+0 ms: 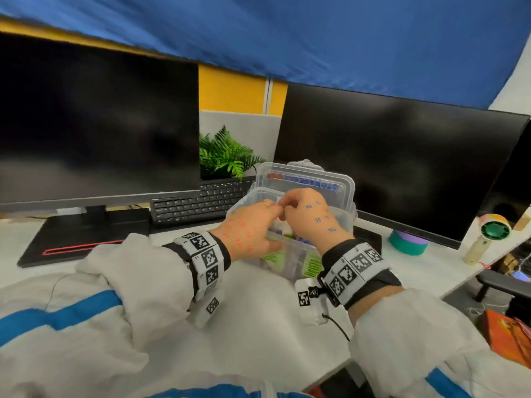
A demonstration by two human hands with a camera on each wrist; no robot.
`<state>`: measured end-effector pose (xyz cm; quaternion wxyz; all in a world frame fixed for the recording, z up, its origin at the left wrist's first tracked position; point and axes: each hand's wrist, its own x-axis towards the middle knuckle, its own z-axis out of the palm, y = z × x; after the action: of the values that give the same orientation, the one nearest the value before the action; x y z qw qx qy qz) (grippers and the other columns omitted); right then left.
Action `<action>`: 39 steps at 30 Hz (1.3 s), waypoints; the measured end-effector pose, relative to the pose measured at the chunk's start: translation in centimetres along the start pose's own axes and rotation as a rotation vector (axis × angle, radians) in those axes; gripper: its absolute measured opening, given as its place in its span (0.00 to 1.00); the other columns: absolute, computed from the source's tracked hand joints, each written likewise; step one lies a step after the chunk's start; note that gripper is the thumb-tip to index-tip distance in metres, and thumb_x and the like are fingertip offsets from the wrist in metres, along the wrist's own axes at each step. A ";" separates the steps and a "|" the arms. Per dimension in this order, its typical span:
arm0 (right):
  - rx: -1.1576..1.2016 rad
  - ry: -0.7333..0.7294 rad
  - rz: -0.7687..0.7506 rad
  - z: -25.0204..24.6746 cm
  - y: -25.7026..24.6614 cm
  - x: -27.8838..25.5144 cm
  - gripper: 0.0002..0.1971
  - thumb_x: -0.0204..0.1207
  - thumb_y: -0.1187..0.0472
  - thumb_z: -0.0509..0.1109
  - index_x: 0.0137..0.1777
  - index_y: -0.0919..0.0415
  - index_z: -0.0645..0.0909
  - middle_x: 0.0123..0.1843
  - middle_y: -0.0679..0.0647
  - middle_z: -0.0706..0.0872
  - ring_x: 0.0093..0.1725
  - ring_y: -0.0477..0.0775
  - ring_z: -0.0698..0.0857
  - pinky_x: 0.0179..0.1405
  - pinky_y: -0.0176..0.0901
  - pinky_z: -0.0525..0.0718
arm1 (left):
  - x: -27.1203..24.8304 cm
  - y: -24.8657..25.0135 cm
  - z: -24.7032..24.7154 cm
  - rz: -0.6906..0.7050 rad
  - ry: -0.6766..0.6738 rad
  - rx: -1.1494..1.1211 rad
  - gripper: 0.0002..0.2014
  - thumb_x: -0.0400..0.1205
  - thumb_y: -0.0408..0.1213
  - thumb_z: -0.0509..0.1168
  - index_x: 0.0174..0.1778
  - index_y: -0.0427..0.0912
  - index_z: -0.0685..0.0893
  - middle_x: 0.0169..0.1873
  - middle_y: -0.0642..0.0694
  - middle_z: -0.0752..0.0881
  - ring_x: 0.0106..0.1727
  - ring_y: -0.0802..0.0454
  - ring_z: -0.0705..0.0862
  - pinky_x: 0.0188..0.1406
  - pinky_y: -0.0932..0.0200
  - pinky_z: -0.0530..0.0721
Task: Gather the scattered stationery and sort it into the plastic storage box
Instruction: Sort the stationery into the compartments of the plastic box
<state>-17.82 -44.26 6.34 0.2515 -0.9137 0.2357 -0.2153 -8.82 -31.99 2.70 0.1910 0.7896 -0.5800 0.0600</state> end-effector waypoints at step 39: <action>-0.197 -0.510 -0.572 40.4 -37.1 -5.7 0.13 0.83 0.62 0.66 0.65 0.64 0.79 0.65 0.62 0.83 0.65 0.62 0.83 0.64 0.47 0.80 | -49.6 -22.0 -15.5 -1.494 -0.150 0.135 0.37 0.70 0.77 0.64 0.76 0.70 0.71 0.67 0.42 0.75 0.72 0.36 0.72 0.69 0.40 0.76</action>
<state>10.31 1.56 -5.98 0.1431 -0.9864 -0.0789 -0.0191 -2.06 23.67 -3.87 0.0920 0.9849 0.1035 -0.1040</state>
